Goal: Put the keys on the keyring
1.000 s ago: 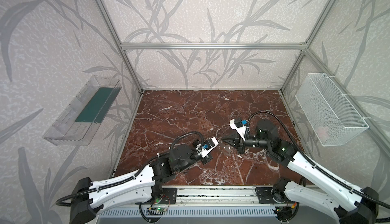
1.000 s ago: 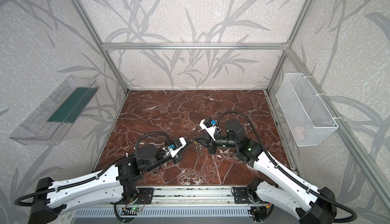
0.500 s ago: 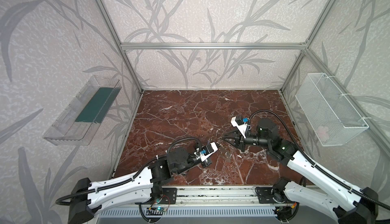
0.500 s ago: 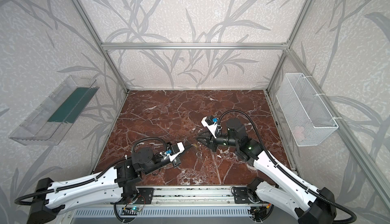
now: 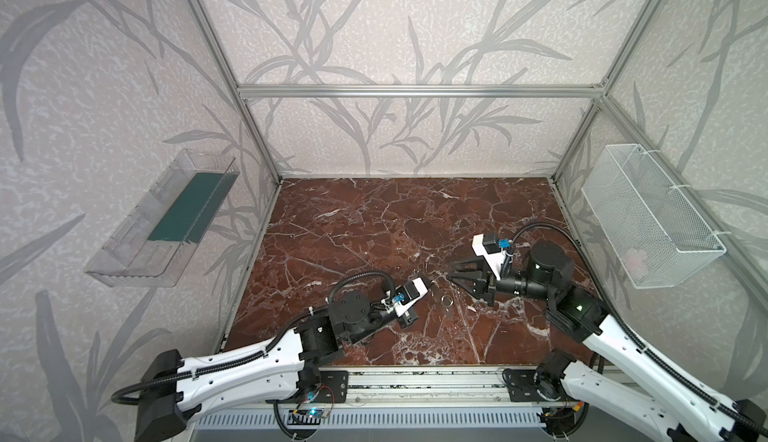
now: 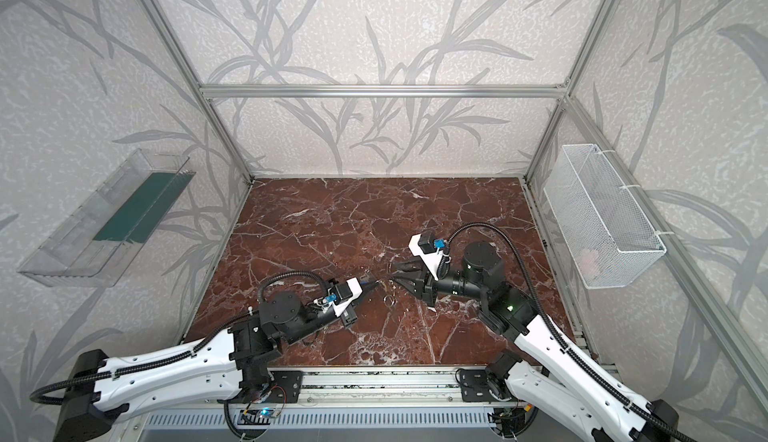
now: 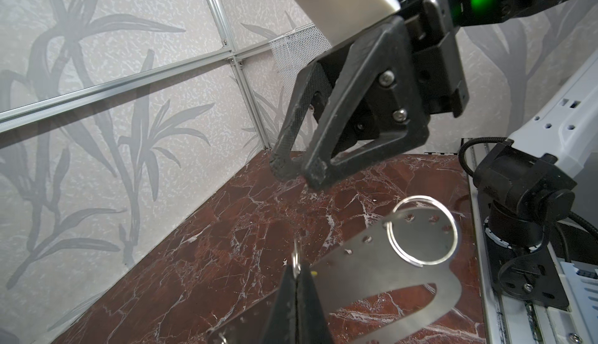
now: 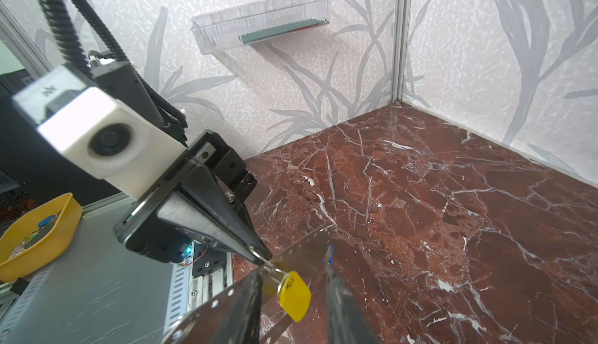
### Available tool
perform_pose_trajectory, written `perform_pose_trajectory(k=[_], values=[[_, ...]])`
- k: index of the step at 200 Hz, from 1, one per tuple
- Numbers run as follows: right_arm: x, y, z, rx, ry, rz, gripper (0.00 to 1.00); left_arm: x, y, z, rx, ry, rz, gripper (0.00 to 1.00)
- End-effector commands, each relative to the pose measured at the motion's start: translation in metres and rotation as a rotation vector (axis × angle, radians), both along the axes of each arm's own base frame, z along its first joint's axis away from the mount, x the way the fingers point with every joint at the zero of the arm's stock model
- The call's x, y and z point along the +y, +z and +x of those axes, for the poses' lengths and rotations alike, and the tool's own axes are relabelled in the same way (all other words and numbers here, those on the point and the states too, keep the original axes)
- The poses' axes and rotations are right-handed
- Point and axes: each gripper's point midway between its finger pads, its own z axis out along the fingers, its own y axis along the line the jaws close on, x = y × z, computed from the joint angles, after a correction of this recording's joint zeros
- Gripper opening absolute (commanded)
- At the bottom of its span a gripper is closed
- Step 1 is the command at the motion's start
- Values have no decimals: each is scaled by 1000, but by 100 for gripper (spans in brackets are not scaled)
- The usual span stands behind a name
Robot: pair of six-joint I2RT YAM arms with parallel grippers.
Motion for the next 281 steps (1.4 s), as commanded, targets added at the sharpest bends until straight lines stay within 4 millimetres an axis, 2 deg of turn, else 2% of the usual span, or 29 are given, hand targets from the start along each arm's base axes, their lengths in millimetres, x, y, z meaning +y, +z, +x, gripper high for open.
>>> perform_pose_trajectory(k=[1,18,71,172,221,281], values=[[-1,5,-9,-13,36,5,36,4,12,6,-34,45,-63,0],[4,4,-18,-3,103,5,36,4,9,8,-34,54,-57,0],[13,-6,-26,32,180,-12,35,0,3,14,-14,63,-42,0],[31,-32,-47,55,289,-99,20,-2,8,25,7,105,-60,0],[39,-17,-54,29,346,-37,20,3,11,21,15,64,-103,0],[42,-1,-43,-16,298,0,25,17,16,17,87,-60,-158,0]])
